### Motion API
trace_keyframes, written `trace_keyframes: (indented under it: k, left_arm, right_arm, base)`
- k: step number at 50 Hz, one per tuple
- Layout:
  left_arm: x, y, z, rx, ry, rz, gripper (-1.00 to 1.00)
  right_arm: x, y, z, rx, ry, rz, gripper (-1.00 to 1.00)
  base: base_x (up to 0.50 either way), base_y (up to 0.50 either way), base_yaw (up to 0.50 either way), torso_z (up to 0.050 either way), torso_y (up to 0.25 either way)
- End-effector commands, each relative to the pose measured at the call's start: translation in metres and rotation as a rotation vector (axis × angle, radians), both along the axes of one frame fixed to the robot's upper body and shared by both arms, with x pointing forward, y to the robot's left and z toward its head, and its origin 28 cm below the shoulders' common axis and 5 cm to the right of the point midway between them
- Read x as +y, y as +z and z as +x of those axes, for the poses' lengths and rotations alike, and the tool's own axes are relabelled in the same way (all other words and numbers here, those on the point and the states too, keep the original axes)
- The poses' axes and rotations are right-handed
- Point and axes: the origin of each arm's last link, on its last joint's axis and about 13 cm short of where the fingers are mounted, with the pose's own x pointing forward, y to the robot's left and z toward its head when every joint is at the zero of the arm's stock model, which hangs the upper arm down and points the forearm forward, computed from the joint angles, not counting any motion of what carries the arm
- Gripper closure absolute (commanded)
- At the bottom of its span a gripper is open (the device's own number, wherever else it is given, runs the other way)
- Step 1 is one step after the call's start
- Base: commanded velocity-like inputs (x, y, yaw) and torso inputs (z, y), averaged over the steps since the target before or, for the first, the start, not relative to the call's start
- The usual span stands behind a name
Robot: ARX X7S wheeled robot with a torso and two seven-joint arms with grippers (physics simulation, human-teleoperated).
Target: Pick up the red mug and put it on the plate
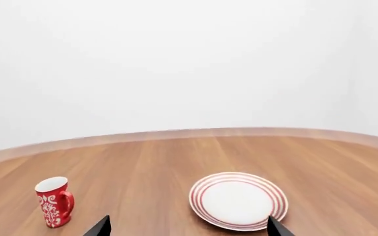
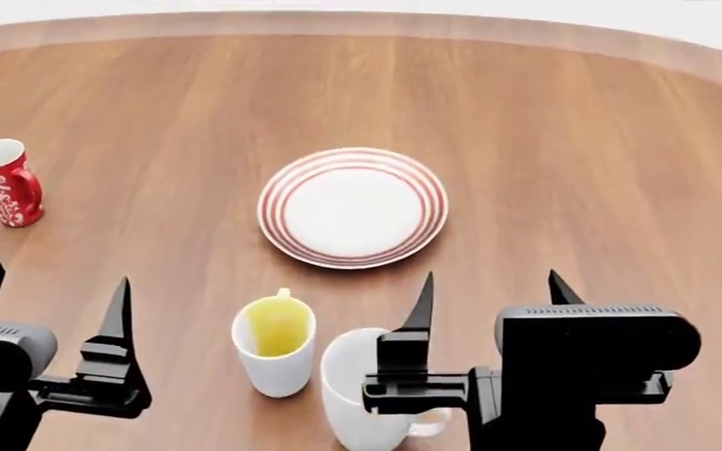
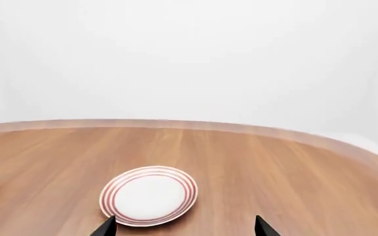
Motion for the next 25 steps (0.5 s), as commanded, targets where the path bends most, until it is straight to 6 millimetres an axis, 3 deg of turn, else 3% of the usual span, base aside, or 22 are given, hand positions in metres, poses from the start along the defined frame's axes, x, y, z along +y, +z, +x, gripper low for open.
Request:
trace_keyframes:
  k: [1, 25]
  left_arm:
    - [0.0007, 0.0033, -0.0004, -0.009, -0.001, 0.006, -1.0]
    - [0.0007, 0.0031, -0.0009, -0.013, 0.001, 0.013, -1.0]
  right_arm:
    - [0.0006, 0.0054, -0.001, -0.01, 0.004, 0.002, -1.0]
    - [0.0016, 0.0029, 0.0, -0.003, 0.011, 0.001, -1.0]
  base:
    - [0.5, 0.0, 0.0, 0.0, 0.0]
    - [0.5, 0.0, 0.0, 0.0, 0.001]
